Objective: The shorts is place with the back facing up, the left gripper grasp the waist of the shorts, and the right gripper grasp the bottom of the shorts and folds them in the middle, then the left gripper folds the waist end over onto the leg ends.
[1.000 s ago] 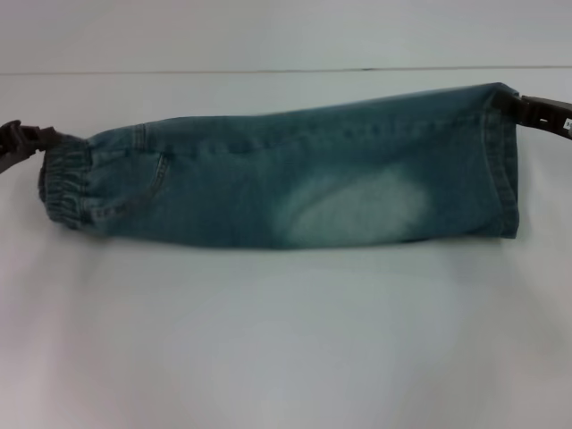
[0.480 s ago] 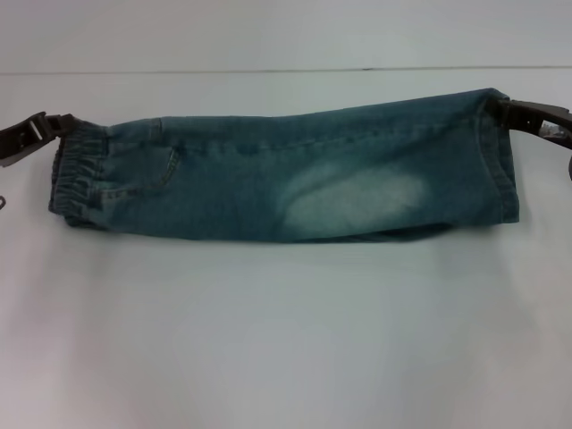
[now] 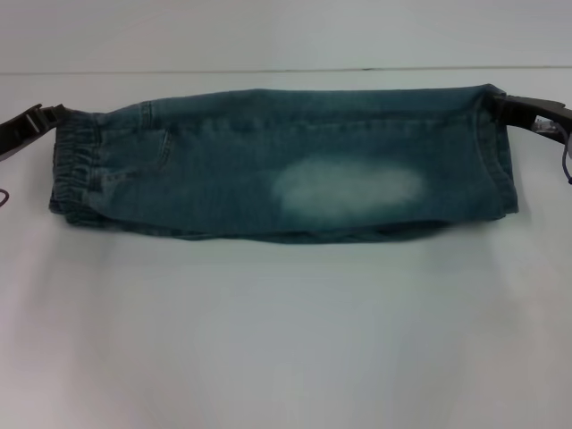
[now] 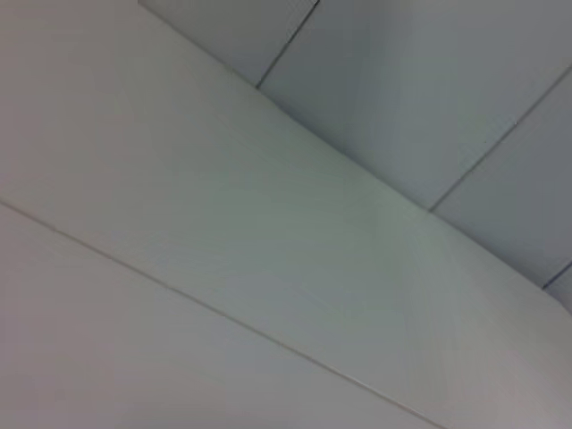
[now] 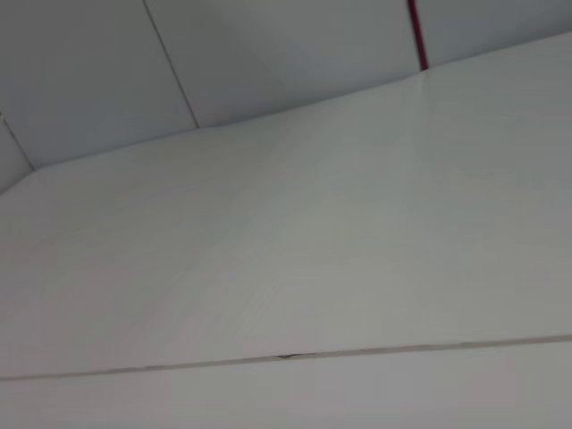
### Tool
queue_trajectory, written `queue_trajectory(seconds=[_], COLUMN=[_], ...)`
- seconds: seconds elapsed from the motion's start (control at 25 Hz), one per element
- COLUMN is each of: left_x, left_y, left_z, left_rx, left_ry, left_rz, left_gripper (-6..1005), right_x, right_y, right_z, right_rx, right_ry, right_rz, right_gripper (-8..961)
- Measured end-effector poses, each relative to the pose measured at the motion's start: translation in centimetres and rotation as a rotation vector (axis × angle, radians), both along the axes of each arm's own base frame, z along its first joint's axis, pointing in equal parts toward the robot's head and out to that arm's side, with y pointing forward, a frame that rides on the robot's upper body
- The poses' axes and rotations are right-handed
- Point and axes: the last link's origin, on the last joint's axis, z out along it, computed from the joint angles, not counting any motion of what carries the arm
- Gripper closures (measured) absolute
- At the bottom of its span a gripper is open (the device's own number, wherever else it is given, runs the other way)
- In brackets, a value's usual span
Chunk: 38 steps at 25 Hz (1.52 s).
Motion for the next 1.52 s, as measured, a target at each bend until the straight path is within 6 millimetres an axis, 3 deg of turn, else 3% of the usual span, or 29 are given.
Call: queue_trajectory(seconds=[0.36, 0.56, 0.84, 0.92, 1.16, 1.32, 1.52], left_x=[0.1, -0.5, -1.8, -1.8, -2.4, -2.8, -3.1], left_y=[0.3, 0.0, -1.6, -2.2, -4.2, -5.1, -4.9], left_z=[-0.8, -0.9, 0.8, 1.4, 2.9, 2.5, 2.3], left_rx=[-0.001, 0.015, 0.066, 0.051, -0.025, -0.134, -0.171], left_ry=[0.048, 0.05, 0.013, 0.012, 0.07, 0.149, 0.205], left_rz=[-0.002, 0.027, 0.027, -0.011, -0.082, -0.102, -0.093], left_gripper=[811, 793, 594, 528, 291, 107, 47], right_x=[-0.8, -0.7, -0.5, -0.8, -2.4, -3.5, -4.0], right_y=[0.3, 0.1, -1.3, -2.2, -6.4, -9.8, -12.5], right_z=[-1.2, -1.4, -0.4, 0.5, 3.5, 4.5, 4.5], right_rx=[-0.047, -0.053, -0.063, -0.079, -0.218, -0.4, -0.586], right_ry=[-0.043, -0.046, 0.054, 0.103, 0.178, 0.211, 0.257], right_rz=[0.027, 0.024, 0.073, 0.133, 0.412, 0.588, 0.672], right_gripper=[931, 743, 495, 249, 36, 25, 23])
